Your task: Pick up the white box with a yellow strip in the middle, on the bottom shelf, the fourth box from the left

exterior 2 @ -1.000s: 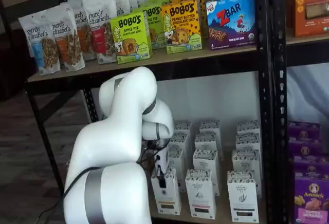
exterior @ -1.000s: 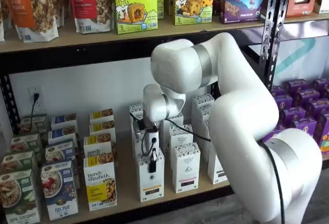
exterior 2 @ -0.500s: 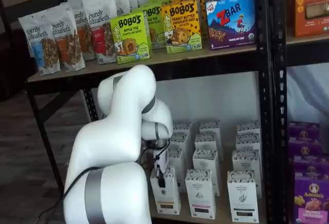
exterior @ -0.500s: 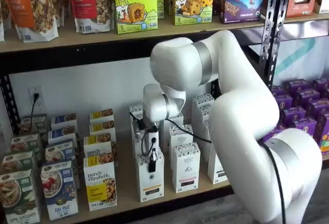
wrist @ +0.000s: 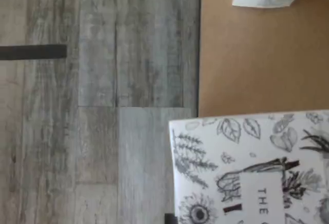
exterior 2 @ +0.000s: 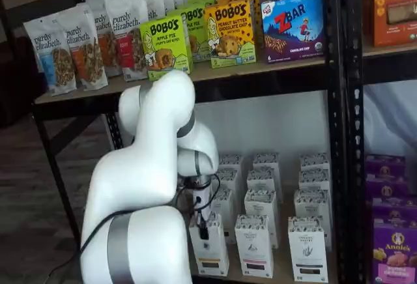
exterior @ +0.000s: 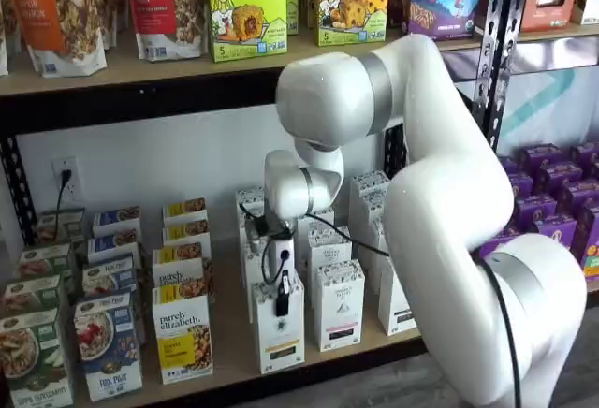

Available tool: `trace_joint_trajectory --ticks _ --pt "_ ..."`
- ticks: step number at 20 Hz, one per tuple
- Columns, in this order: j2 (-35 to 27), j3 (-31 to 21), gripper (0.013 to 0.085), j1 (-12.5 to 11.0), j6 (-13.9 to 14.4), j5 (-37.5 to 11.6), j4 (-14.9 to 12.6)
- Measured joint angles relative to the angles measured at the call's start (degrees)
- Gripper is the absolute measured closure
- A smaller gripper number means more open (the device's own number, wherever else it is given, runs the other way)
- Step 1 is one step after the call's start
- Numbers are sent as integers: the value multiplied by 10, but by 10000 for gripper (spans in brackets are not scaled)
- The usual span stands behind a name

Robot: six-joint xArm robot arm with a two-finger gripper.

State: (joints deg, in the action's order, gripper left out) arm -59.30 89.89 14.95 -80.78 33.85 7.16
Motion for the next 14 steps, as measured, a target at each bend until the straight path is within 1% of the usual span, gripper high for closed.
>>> trace_joint_trajectory --ticks 8,14 --pt "64 -107 450 11 -10 -46 20" --pt "112 -184 450 12 -15 -77 24"
